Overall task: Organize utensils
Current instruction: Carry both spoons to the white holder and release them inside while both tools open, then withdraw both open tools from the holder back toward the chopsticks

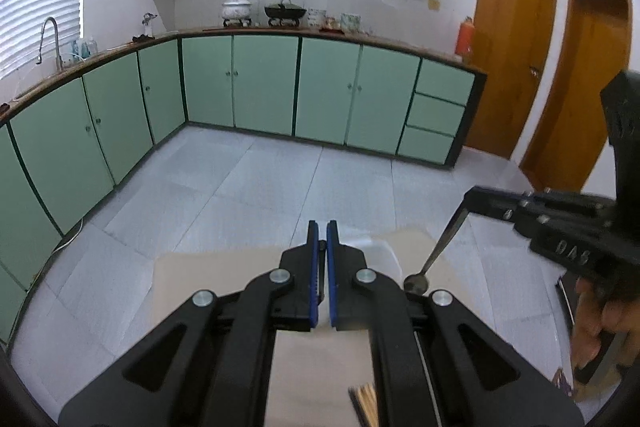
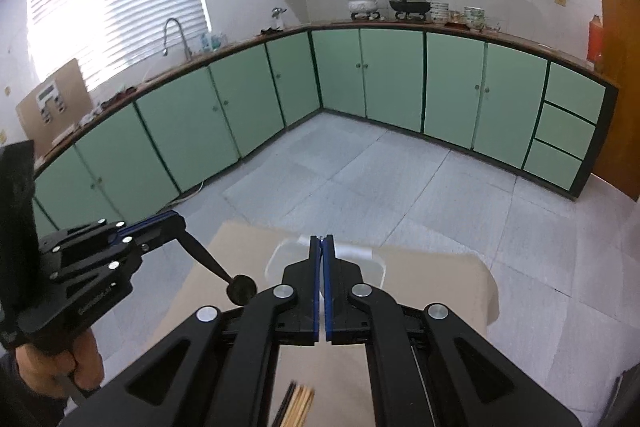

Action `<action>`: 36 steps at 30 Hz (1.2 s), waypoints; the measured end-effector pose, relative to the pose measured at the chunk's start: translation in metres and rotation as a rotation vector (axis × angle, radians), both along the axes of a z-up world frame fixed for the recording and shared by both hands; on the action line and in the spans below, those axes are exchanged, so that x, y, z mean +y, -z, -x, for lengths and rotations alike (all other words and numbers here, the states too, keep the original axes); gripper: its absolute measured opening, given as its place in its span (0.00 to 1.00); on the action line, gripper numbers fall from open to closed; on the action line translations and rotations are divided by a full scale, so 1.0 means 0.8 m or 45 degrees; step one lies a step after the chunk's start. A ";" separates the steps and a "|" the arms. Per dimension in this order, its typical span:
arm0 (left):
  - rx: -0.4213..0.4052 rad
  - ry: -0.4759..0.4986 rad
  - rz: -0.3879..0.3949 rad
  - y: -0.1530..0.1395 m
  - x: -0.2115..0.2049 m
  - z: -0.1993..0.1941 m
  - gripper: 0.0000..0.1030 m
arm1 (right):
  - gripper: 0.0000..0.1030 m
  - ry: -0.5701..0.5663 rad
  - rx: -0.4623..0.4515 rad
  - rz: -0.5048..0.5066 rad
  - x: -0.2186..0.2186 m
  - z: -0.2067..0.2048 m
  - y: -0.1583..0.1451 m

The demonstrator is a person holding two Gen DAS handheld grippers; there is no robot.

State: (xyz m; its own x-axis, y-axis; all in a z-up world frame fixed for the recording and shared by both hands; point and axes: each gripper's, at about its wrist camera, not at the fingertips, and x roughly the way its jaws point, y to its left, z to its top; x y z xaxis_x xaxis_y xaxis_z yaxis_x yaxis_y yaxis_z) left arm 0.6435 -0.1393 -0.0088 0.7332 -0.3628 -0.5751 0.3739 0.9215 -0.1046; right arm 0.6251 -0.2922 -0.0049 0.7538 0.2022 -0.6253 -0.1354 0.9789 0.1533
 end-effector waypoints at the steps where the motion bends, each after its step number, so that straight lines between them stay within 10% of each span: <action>1: -0.007 -0.001 0.002 0.002 -0.006 -0.011 0.03 | 0.01 0.005 -0.002 0.006 -0.001 -0.009 0.003; 11: 0.104 -0.022 -0.033 0.095 -0.024 -0.066 0.06 | 0.01 0.034 0.139 -0.040 -0.028 -0.067 0.101; 14: 0.129 -0.038 -0.035 0.108 -0.015 -0.068 0.32 | 0.09 0.045 0.175 -0.049 -0.034 -0.066 0.118; 18: 0.113 -0.048 -0.027 0.093 0.003 -0.048 0.44 | 0.17 0.062 0.155 -0.093 -0.047 -0.041 0.111; 26: -0.003 -0.045 -0.060 0.073 0.064 0.097 0.71 | 0.29 0.021 0.019 -0.093 -0.041 0.132 0.117; 36: 0.067 -0.131 -0.034 0.195 0.131 0.318 0.75 | 0.29 -0.067 0.094 0.035 0.078 0.387 0.303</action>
